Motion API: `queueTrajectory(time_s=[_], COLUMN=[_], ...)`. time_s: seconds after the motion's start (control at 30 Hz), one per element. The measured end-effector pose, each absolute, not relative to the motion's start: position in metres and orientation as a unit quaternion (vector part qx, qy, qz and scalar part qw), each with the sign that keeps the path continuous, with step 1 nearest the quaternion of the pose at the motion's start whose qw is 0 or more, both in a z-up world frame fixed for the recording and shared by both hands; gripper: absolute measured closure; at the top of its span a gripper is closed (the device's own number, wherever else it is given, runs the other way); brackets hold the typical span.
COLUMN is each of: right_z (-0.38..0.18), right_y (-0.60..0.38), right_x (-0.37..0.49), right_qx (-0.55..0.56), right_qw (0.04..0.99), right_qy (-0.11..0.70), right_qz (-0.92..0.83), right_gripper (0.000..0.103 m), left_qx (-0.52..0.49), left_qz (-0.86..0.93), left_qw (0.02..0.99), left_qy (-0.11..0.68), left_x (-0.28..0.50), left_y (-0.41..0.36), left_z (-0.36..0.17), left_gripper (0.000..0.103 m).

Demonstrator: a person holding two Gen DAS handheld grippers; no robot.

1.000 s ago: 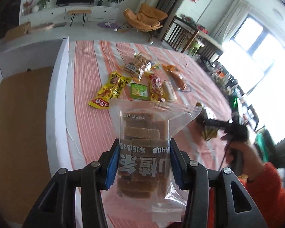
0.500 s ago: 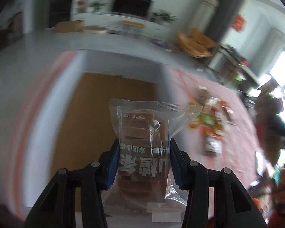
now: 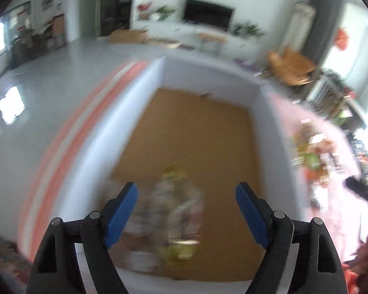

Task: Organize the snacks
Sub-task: 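Carry both bags into the white box and open both grippers, then return both grippers over the bed toward the remaining snacks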

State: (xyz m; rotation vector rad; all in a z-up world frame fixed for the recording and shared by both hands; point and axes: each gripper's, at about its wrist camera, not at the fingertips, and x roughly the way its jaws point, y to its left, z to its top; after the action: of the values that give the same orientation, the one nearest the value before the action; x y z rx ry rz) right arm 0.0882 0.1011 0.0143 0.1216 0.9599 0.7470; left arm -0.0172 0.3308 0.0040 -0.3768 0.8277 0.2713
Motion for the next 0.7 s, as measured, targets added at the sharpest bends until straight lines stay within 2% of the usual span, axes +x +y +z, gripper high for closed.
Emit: queueTrajectory(time_s=[0.13, 0.23, 0.3, 0.4, 0.57, 0.7], right_z=[-0.022, -0.067, -0.09, -0.111, -0.106, -0.108], right_y=[0.0, -0.06, -0.088, -0.123, -0.153, -0.152], right_x=[0.096, 0.106, 0.107, 0.108, 0.106, 0.103], right_qx=[0.037, 0.019, 0.01, 0.009, 0.051, 0.035], right_qw=[0.893, 0.903, 0.905, 0.908, 0.91, 0.908], right_qy=[0.407, 0.421, 0.424, 0.419, 0.41, 0.415], right_qz=[0.19, 0.082, 0.032, -0.018, -0.037, -0.049], right_gripper=[0.019, 0.019, 0.019, 0.019, 0.019, 0.019], left_qx=[-0.17, -0.144, -0.118, -0.076, 0.005, -0.006], left_qz=[0.024, -0.074, -0.133, -0.178, -0.107, -0.06], left_qw=[0.914, 0.915, 0.902, 0.877, 0.891, 0.892], left_qy=[0.367, 0.37, 0.394, 0.44, 0.441, 0.449], left_x=[0.0, 0.014, 0.034, 0.064, 0.098, 0.117], left_y=[0.256, 0.177, 0.117, 0.043, 0.02, 0.044], left_z=[0.035, 0.044, 0.036, -0.004, -0.075, -0.108], left_gripper=[0.007, 0.001, 0.001, 0.001, 0.001, 0.001])
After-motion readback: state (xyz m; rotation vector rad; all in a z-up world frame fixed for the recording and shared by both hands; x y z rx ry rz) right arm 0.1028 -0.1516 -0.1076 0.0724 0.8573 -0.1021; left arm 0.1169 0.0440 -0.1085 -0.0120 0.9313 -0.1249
